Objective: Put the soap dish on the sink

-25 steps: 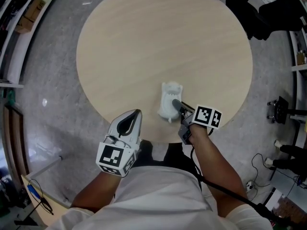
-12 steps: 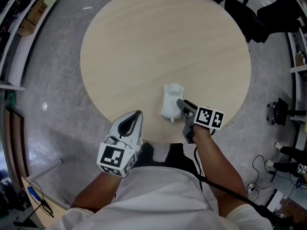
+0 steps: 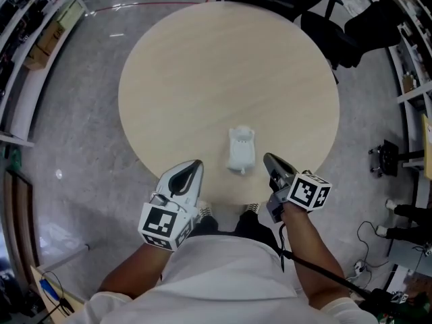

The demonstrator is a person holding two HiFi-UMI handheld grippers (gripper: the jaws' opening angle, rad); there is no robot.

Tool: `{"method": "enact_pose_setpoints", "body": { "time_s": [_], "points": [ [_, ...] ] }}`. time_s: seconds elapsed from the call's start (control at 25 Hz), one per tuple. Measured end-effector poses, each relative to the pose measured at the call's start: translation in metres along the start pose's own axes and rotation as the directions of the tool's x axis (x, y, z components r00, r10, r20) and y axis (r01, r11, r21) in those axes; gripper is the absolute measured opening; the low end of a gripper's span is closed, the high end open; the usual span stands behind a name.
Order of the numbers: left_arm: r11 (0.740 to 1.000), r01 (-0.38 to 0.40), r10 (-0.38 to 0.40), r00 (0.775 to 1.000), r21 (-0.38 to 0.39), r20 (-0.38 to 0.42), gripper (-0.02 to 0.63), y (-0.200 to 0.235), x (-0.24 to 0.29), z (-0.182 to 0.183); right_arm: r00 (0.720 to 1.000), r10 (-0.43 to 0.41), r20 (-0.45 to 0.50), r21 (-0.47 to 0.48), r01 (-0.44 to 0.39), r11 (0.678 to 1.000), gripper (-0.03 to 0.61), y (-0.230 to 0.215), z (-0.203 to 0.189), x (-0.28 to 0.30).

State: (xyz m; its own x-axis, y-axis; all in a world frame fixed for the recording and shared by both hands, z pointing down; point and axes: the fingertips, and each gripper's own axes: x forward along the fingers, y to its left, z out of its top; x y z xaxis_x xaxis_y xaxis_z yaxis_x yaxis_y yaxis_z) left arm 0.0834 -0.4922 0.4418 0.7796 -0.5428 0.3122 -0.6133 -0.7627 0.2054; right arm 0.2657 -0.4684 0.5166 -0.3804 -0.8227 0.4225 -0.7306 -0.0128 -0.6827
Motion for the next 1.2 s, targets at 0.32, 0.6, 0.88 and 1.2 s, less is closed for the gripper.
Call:
{"method": "enact_pose_setpoints", "body": {
  "time_s": [0.32,0.6,0.88,1.2],
  "points": [
    [0.997,0.071,-0.072,0.996,0.031,0.044,0.006,-0.011,-0.023,0.016,0.989,0.087,0.123,-0.122,-0.072,0.990,0.003,0.074,0.004,-0.051],
    [0.999,0.046,-0.048,0.995,0.027,0.085,0.005,-0.033,-0.034,0.018,0.985,0.107,0.137,-0.164,-0.084,0.983,0.002,0.087,0.003,-0.089],
    [1.000,-0.024,0.025,0.991,-0.010,0.128,0.005,-0.068,-0.047,0.022,0.977,0.173,0.123,-0.198,-0.147,0.969,0.002,0.089,0.003,-0.126],
    [0.995,-0.090,0.095,0.985,-0.044,0.142,0.005,-0.128,-0.057,0.004,0.970,0.234,0.062,-0.260,-0.210,0.942,0.002,0.075,-0.011,-0.185]
  ]
}}
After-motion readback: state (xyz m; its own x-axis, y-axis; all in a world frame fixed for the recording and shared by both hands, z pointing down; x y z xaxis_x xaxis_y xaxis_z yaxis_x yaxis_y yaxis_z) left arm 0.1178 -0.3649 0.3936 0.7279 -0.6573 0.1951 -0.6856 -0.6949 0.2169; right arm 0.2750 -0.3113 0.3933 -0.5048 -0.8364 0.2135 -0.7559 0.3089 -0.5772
